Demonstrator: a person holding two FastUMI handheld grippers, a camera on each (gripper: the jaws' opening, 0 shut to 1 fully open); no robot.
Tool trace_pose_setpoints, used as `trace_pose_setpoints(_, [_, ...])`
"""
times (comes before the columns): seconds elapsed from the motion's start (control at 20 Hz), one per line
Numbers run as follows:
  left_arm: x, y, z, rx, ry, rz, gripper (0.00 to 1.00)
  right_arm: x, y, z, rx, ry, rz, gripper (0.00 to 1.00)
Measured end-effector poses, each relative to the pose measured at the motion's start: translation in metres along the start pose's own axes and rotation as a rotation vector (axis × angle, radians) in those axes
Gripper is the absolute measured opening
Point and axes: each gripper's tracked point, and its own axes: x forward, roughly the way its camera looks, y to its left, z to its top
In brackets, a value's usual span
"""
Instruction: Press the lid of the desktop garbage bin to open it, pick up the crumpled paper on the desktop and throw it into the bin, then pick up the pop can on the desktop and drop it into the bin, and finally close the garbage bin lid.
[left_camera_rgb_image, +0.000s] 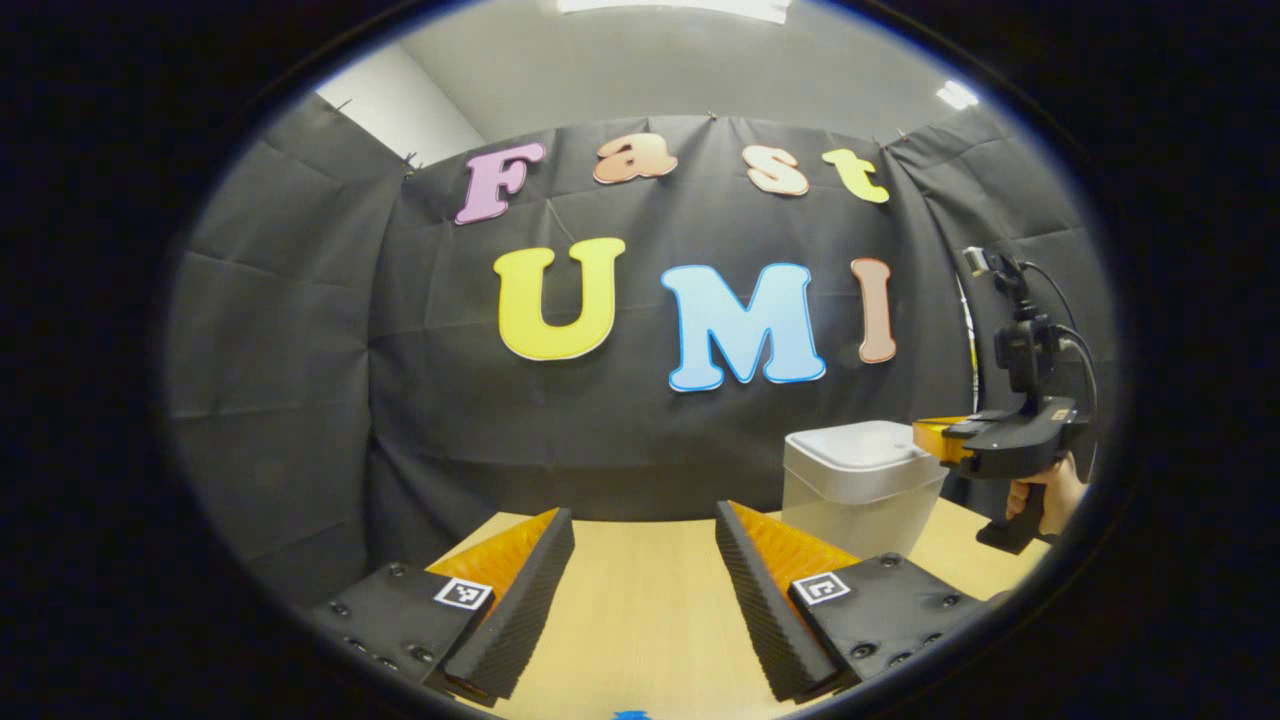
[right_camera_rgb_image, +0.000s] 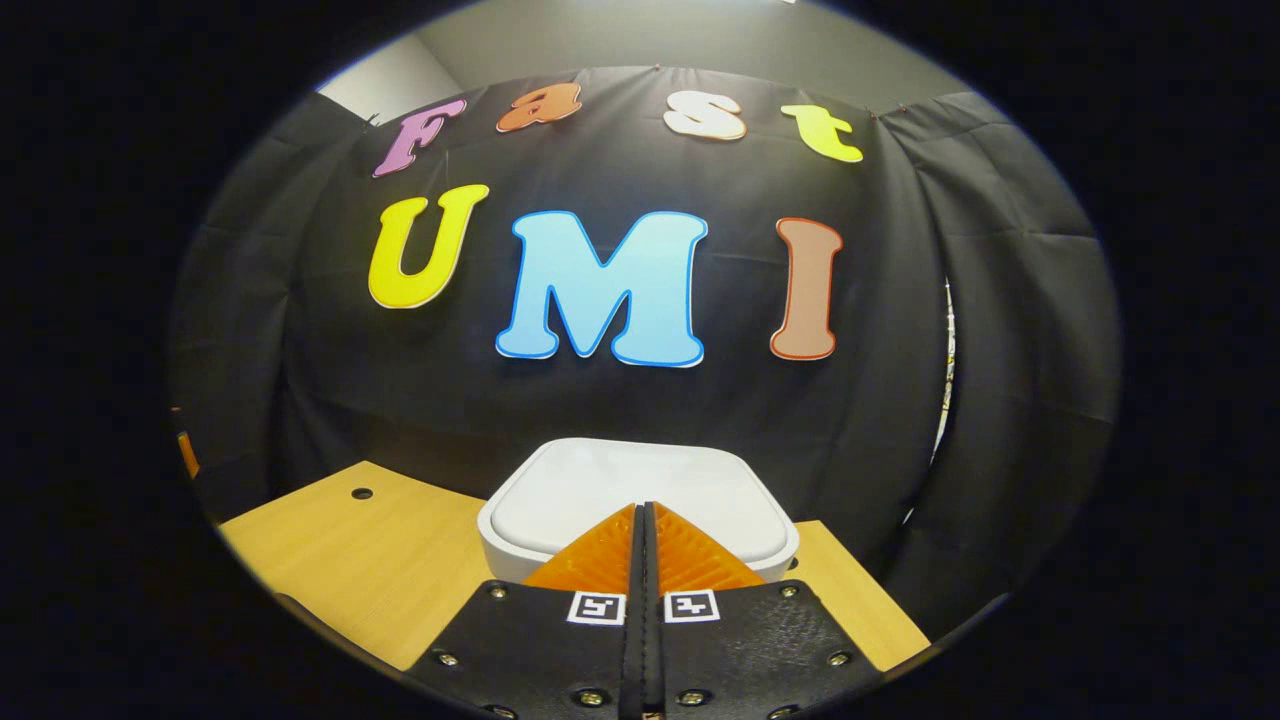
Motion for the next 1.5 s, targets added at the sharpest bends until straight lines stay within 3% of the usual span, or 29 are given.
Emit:
trace_pose_setpoints(0.5, [-0.002, 0.003, -0.003, -0.012, 0.017, 0.018, 0.95, 0.010, 0.000, -0.011, 0.003, 0.026, 0.009, 0.00])
trace_pose_setpoints(0.8, [-0.005, 0.004, -0.003, -0.009, 0.022, 0.027, 0.95, 0.009, 0.001, -0.012, -0.022, 0.010, -0.033, 0.00])
trace_pose_setpoints(1.15, [-0.007, 0.008, -0.001, -0.023, 0.010, 0.055, 0.94, 0.005, -0.002, 0.009, 0.058, 0.003, -0.024, 0.00])
trace_pose_setpoints(1.5, [-0.010, 0.004, -0.004, -0.060, 0.019, 0.060, 0.95, -0.013, -0.010, 0.051, -0.004, -0.091, -0.052, 0.00])
